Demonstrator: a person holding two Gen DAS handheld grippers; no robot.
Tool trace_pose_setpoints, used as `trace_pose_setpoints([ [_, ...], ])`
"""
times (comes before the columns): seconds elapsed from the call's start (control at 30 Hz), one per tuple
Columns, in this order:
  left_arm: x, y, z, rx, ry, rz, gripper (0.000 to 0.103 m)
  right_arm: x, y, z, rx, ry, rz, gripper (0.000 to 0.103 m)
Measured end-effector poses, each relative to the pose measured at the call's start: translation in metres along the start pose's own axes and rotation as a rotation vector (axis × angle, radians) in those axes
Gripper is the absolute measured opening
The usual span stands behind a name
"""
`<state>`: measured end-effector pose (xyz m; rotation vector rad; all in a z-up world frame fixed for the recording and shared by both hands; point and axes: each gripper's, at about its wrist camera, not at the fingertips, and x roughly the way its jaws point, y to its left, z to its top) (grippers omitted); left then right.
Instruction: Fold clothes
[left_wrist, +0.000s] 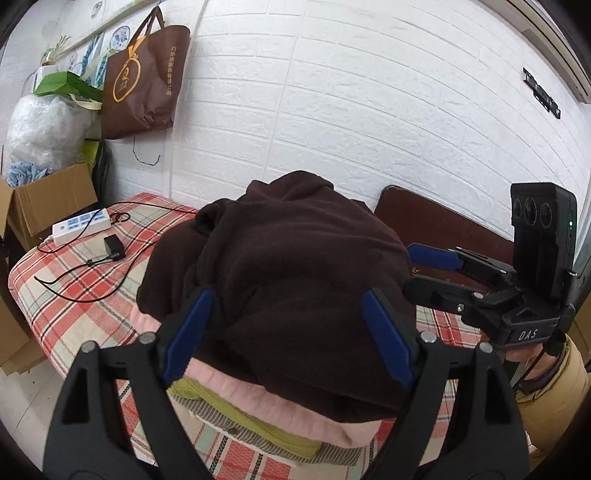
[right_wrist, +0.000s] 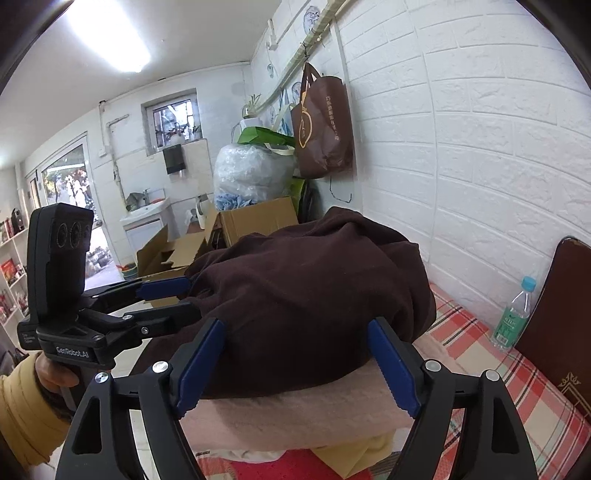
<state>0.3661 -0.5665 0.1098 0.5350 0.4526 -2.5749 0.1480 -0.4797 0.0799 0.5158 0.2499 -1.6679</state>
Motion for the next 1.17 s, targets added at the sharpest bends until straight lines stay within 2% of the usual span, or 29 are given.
trace_pose_setpoints([
  [0.37, -0.028, -0.010, -0.004, -0.043, -0.043, 0.032, 0.102, -0.015, -0.004, -0.008, 0.049, -0.023, 0.032, 0.083],
  [0.53, -0.033, -0.018, -0.007, -0.060, -0.029, -0.006, 0.102, -0.031, -0.001, -0.016, 0.065, -0.035, 0.053, 0.083],
  [0.87, -0.040, -0.048, -0.031, 0.012, 0.021, 0.037, 0.102, -0.054, 0.001, -0.036, 0.089, -0.030, 0.047, 0.085],
  [1.0, -0.046, -0.062, -0.038, 0.056, 0.000, 0.055, 0.102, -0.057, 0.000, -0.042, 0.101, -0.022, 0.045, 0.085],
  [1.17, -0.053, -0.075, -0.044, 0.065, -0.001, 0.075, 0.102, -0.059, 0.003, -0.046, 0.109, -0.021, 0.051, 0.085],
])
